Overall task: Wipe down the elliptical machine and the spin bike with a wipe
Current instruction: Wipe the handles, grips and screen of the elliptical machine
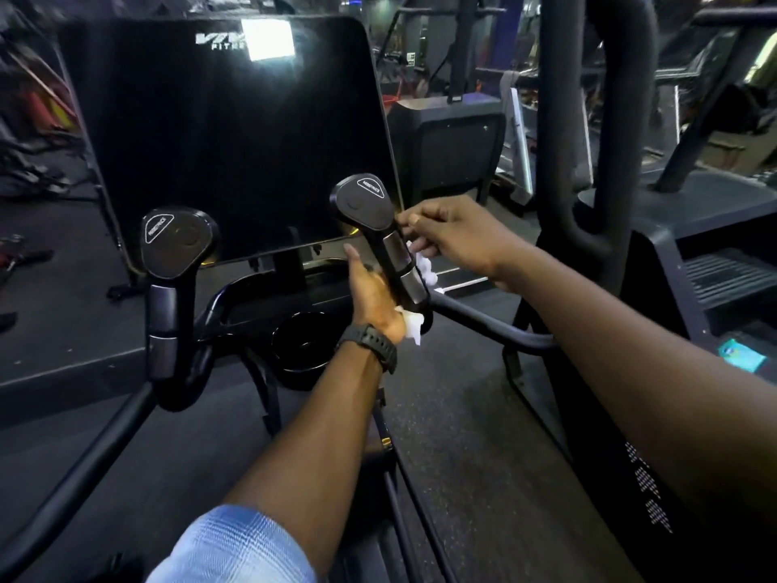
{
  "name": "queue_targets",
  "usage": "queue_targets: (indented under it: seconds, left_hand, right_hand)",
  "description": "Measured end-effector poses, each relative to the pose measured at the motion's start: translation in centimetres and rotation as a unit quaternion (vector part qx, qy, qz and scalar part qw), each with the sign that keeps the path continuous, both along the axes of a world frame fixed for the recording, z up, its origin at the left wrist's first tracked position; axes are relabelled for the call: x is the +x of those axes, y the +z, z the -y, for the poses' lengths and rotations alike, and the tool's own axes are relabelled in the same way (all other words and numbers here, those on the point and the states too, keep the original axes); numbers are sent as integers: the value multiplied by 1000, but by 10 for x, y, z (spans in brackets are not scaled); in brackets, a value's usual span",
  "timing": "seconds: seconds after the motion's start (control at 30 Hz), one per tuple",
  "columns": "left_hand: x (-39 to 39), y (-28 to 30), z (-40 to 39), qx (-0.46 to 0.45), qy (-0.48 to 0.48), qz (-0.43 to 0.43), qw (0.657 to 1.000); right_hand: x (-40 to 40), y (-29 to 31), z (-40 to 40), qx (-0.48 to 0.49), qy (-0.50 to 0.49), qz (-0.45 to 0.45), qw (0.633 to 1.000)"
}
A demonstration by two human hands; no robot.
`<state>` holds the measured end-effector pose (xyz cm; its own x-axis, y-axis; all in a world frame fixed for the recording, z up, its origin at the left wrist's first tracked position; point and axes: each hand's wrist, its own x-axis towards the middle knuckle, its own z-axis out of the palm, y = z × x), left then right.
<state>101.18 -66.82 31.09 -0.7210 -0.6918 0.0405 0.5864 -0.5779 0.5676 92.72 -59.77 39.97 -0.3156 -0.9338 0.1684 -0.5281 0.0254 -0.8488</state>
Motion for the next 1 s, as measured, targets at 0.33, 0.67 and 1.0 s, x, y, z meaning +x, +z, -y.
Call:
queue_targets:
  seconds: [0.33,0.67,1.0]
  left_hand:
    - [12,11,0,-1,43,68,997]
    - [31,10,-18,33,-20,81,996]
    - [54,58,36,42,84,-83,992]
  right_hand:
    - [10,-4,-3,14,-40,49,998]
    - [9,-6,-4,24,-37,24,999]
    - [5,-13,-5,24,-28,39,999]
